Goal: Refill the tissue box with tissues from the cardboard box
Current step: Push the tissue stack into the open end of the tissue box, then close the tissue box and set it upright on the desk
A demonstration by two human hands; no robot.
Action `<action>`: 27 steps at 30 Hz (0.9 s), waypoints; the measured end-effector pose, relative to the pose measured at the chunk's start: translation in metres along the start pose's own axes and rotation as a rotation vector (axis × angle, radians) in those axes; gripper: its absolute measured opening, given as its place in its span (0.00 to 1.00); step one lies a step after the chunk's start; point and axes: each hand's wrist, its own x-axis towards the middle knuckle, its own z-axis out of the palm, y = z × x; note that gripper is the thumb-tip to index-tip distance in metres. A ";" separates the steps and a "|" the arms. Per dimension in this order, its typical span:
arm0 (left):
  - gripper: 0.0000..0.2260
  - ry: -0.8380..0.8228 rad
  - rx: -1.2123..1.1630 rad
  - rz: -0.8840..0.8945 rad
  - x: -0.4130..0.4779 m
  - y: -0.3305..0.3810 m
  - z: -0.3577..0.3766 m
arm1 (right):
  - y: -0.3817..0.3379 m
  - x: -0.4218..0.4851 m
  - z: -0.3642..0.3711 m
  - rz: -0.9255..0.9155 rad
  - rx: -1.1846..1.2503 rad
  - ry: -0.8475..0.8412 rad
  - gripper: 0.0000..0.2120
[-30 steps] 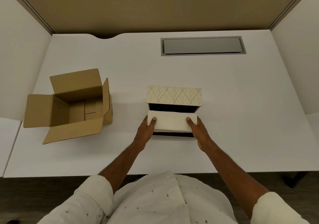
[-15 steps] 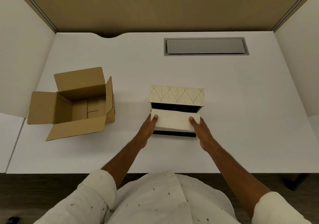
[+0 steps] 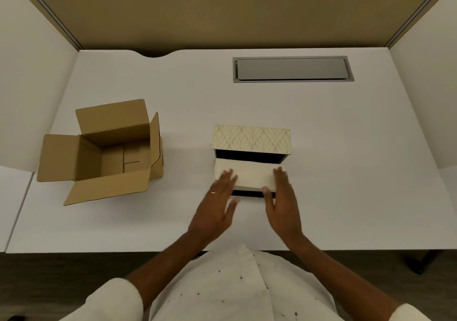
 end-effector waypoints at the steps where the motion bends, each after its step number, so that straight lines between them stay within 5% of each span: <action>1: 0.27 -0.070 0.091 0.069 -0.001 0.002 0.006 | 0.003 -0.004 0.005 -0.077 -0.102 -0.059 0.30; 7: 0.30 -0.344 0.452 0.100 0.013 -0.001 0.020 | 0.013 -0.003 0.008 -0.184 -0.560 -0.221 0.30; 17: 0.32 -0.336 0.534 0.085 0.033 0.012 0.017 | -0.052 0.083 -0.023 -0.274 -0.391 -0.010 0.24; 24: 0.34 -0.421 0.551 0.052 0.047 0.010 0.022 | -0.071 0.170 -0.031 -0.219 -0.612 -0.439 0.30; 27: 0.33 -0.422 0.550 0.050 0.049 0.009 0.022 | -0.073 0.176 -0.032 -0.211 -0.652 -0.480 0.31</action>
